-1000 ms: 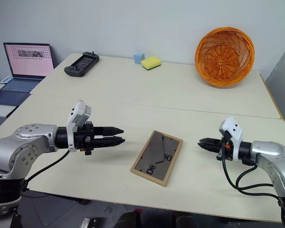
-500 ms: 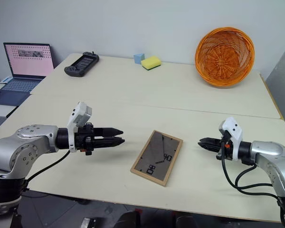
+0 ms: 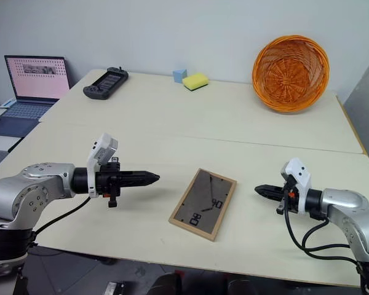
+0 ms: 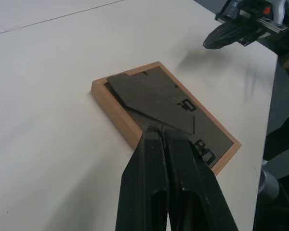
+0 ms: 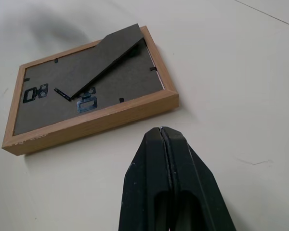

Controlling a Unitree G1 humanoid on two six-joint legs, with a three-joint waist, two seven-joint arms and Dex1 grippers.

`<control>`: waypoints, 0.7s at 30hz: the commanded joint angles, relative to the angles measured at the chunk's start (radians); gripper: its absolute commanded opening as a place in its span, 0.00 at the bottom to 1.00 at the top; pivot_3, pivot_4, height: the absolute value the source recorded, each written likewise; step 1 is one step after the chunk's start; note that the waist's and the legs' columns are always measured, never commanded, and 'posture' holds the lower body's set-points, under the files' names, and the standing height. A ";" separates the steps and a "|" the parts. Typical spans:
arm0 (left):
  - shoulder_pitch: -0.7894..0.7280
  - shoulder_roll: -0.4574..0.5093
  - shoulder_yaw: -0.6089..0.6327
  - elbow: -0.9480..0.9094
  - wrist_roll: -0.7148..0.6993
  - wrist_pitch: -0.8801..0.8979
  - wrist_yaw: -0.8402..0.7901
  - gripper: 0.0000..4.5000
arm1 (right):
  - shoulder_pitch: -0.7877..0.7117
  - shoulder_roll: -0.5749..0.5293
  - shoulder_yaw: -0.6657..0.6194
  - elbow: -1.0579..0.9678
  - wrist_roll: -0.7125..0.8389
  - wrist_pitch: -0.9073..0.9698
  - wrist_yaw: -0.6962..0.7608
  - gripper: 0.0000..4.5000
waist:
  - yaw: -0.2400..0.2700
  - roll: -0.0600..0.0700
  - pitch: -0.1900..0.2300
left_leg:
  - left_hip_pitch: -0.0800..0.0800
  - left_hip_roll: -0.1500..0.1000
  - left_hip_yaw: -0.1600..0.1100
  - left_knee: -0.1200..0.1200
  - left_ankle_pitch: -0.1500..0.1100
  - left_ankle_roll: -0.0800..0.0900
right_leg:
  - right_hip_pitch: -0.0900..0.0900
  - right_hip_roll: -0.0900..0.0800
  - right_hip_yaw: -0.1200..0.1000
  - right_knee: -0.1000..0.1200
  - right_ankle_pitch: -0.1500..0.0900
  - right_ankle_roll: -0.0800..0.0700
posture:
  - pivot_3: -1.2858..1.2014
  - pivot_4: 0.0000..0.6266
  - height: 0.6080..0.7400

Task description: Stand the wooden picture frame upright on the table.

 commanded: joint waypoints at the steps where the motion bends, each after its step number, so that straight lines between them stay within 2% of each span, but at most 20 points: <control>1: 0.016 0.016 -0.050 0.018 0.051 -0.009 0.007 0.02 | -0.017 0.021 0.025 0.033 -0.047 -0.021 -0.040 0.00 | 0.000 0.000 0.000 | 0.000 0.000 0.000 0.000 0.000 0.000 | 0.000 0.000 0.000 0.000 0.000 0.000 | 0.52 0.24 1.00; 11: -0.015 -0.060 -0.206 0.117 0.155 -0.085 -0.026 0.02 | -0.067 0.079 0.070 0.092 -0.094 -0.037 -0.074 0.00 | 0.001 0.000 0.000 | 0.000 0.000 0.000 0.000 0.000 0.000 | 0.000 0.000 0.000 0.001 0.000 0.000 | 0.52 0.24 1.00; 21: -0.108 -0.171 -0.272 0.243 0.224 -0.135 -0.051 0.02 | -0.066 0.100 0.063 0.064 -0.090 -0.010 -0.091 0.00 | 0.003 0.000 0.000 | 0.000 0.000 0.000 0.001 0.000 0.000 | 0.000 0.000 0.000 0.001 0.000 0.000 | 0.52 0.24 1.00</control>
